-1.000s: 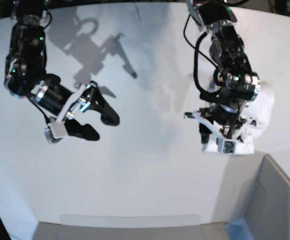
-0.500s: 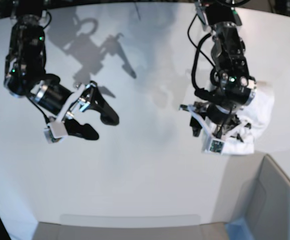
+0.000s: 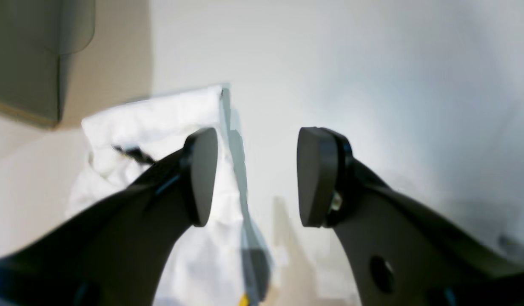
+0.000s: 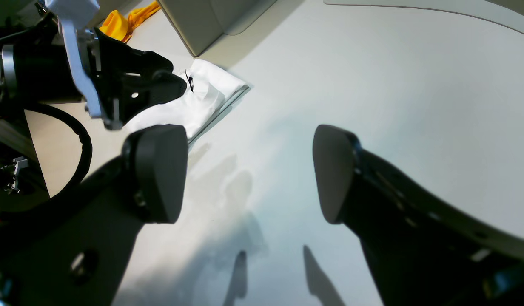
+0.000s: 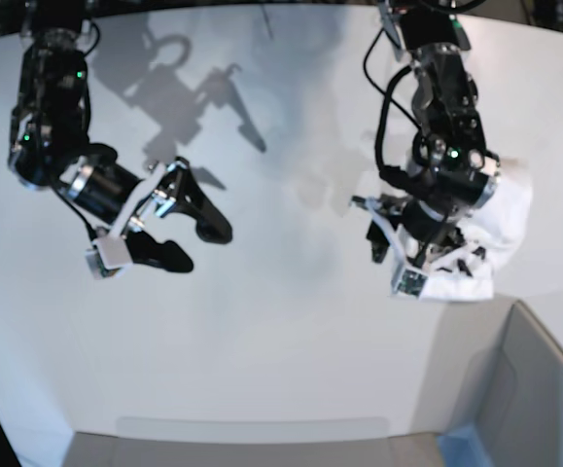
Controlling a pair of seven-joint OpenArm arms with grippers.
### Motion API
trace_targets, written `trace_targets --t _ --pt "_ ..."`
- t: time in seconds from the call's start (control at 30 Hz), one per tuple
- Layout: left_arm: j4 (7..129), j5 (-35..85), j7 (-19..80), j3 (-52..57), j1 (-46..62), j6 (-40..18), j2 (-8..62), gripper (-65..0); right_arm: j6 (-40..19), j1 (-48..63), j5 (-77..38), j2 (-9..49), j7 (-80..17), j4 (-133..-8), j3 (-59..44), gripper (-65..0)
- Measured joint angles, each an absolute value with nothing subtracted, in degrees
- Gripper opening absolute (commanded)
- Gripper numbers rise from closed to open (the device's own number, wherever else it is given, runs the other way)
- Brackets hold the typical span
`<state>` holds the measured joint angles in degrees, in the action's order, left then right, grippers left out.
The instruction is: Layout the t-shirt on the table in an organized manner, then fold the t-shirt properly
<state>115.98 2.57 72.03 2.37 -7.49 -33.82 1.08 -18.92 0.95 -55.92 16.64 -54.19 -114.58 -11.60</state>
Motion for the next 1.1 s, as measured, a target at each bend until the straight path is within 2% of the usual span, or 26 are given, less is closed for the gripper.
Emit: trace_targets --t 0.1,0.2,0.27,0.43,0.5,0.57,0.87,0.97,1.1 --pt "116.0 2.6 72.1 2.3 -7.5 -39.9 1.0 -29.2 -18.9 1.0 -55.9 16.7 -54.2 -114.6 -11.6 -19.7" --pt "116.0 2.6 72.0 2.4 -7.5 -40.1 1.0 -24.6 -18.9 1.0 -55.9 16.6 -54.2 -114.6 -11.6 -19.7" --pt "116.0 2.6 72.0 2.4 -7.5 -40.1 1.0 -26.0 -18.9 1.0 -55.9 16.7 -54.2 -114.6 -11.6 -19.7" --pt "116.0 2.9 72.1 7.4 -9.1 -40.1 -0.8 -39.9 -18.9 1.0 -55.7 16.7 -54.2 -114.6 -11.6 -19.7" --pt "116.0 2.6 72.6 8.9 -10.0 -39.9 -0.8 -50.8 -18.9 1.0 -55.8 16.7 -54.2 -114.6 -11.6 -19.7" --pt "116.0 2.5 75.5 9.5 -10.7 -39.9 -0.8 -65.0 -18.9 1.0 -55.7 16.6 -54.2 -114.6 -11.6 -19.7" --pt "116.0 2.6 78.4 21.3 -11.6 -40.1 -1.0 -65.0 -18.9 3.3 -55.7 16.7 -54.1 -114.8 -11.9 -20.0" --pt "116.0 2.8 78.3 25.1 -11.0 -40.1 -1.4 -65.0 -18.9 6.5 -55.8 18.9 -54.2 -116.4 -12.9 -27.4" --pt "116.1 2.7 78.8 29.5 -5.4 -40.1 -1.1 -65.0 -18.9 10.8 -56.4 22.4 -54.0 -117.2 -15.5 -46.8"
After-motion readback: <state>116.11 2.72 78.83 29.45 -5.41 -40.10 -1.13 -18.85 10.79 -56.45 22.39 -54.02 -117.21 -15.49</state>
